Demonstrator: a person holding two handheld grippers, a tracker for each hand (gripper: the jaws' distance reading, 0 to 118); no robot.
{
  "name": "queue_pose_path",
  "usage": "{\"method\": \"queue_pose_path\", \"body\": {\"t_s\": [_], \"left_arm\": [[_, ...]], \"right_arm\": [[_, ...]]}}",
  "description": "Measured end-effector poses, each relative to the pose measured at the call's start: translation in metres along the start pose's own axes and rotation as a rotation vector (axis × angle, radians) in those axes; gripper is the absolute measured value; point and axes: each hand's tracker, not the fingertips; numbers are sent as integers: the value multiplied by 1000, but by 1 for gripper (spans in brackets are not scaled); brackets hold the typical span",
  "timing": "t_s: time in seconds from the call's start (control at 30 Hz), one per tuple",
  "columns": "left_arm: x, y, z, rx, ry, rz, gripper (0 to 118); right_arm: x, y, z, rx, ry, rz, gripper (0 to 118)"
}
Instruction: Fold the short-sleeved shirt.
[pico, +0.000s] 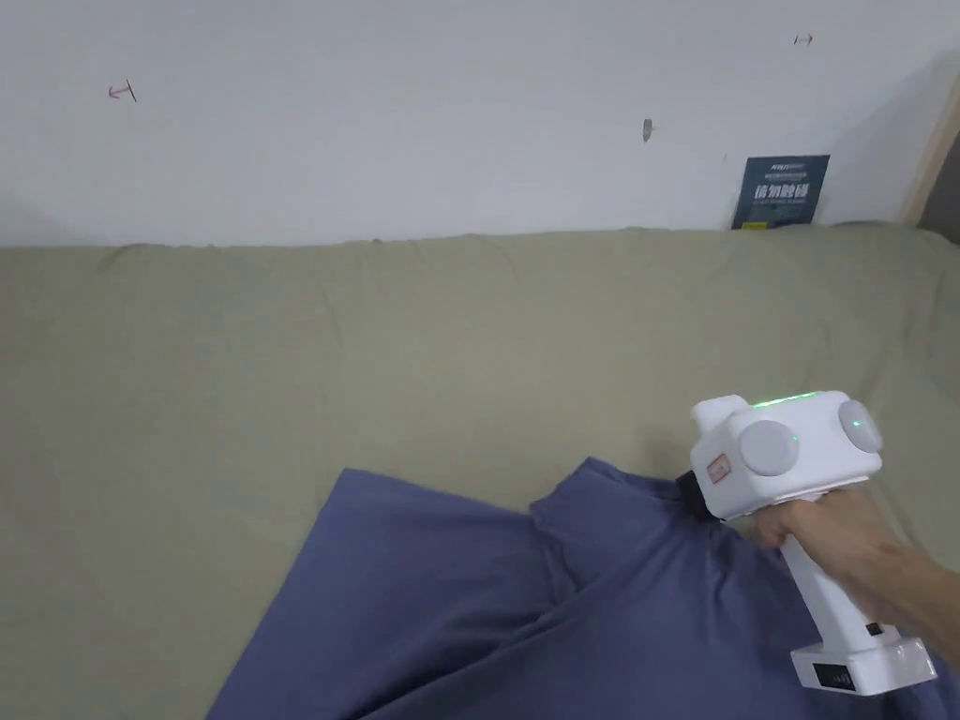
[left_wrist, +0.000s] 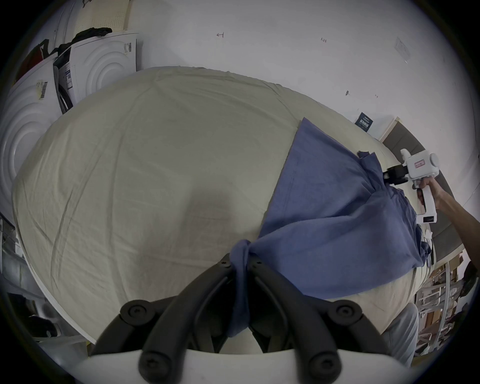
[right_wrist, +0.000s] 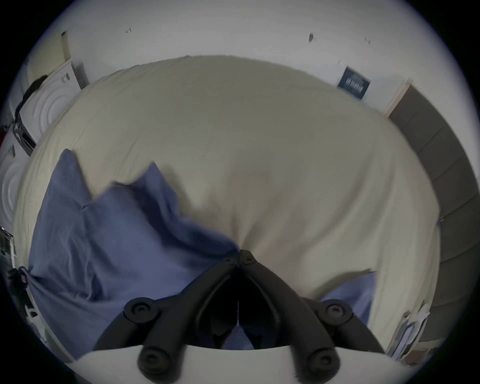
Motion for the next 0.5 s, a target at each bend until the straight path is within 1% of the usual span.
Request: {"method": "queue_pose_path", "body": {"t_s": [0.07,0.1,0.13,0.17,0.2,0.27,0.3,0.33,0.4,0.5], "left_arm": [[1,-1,3,4,6,-1,4],[1,-2,4,9,8,-1,4],[2,-2,8,12,12,1,4],[3,-1,11,21,11,3,4],[3,0,18,32,3,5,4],[7,5,33,62,3,15,4],[10,8,40,82,-5,11,4],[10,12,44,107,3,23,4],[16,25,59,159,-15,5,3],[46,54,94,242,-23,-21,3]], "right_arm": [[7,-8,34,40,49,-29,0],[11,-10,46,56,51,-13,0],[12,-15,65,91,45,21,0],[15,-20,85,121,42,31,0],[19,-25,104,158,51,27,0],[23,-41,140,237,61,-21,0],[27,-46,159,266,70,-22,0],[29,-51,175,295,68,-11,0],[32,-63,208,366,47,2,0],[37,-75,261,463,33,-7,0]]}}
